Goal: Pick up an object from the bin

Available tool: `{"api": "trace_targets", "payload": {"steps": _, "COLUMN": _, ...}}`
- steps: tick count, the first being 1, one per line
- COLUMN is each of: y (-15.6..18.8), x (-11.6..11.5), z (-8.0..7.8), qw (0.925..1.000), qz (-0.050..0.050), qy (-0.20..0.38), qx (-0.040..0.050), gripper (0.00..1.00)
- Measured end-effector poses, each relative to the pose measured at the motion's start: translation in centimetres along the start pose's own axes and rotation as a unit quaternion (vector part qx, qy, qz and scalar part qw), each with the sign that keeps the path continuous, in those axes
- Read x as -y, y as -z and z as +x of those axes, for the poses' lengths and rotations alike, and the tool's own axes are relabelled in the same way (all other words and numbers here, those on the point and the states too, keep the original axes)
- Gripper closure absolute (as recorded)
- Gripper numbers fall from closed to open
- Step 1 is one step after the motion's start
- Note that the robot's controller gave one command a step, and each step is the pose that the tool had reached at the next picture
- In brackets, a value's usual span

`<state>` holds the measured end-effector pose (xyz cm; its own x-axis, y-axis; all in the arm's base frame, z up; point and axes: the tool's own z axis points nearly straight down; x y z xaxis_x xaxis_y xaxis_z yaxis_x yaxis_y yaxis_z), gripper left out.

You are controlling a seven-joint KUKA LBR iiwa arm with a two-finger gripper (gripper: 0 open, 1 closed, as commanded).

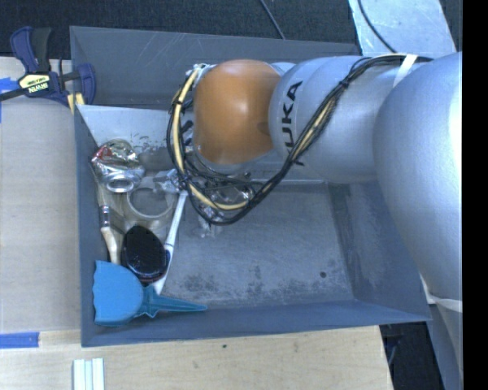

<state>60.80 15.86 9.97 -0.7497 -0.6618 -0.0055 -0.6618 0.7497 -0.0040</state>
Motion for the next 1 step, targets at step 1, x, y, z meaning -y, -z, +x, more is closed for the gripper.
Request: {"api": "trace_targets", "payload": {"steps": 1, "y": -2.82, "x": 3.49, "z": 0.39, "qw": 0.9946, "qz": 0.005, "qy": 0.104, "qx": 0.0090, "gripper": 0.00}}
